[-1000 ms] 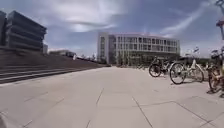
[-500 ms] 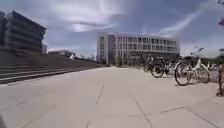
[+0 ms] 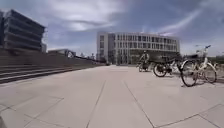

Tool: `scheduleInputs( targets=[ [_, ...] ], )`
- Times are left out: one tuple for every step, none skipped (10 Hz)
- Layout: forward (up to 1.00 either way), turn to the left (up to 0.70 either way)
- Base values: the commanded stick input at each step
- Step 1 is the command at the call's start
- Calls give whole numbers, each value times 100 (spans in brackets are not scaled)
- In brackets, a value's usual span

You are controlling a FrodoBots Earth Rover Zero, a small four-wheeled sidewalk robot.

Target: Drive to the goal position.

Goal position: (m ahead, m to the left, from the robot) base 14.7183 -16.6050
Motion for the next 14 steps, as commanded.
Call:
scheduleInputs(
  targets=[
    [60, 0],
    [60, 0],
    [60, 0],
    [60, 0],
    [60, 0],
    [60, 0],
    [60, 0],
    [60, 0],
    [60, 0],
    [60, 0],
    [60, 0],
    [60, 0],
    [60, 0],
    [60, 0]
  ],
)
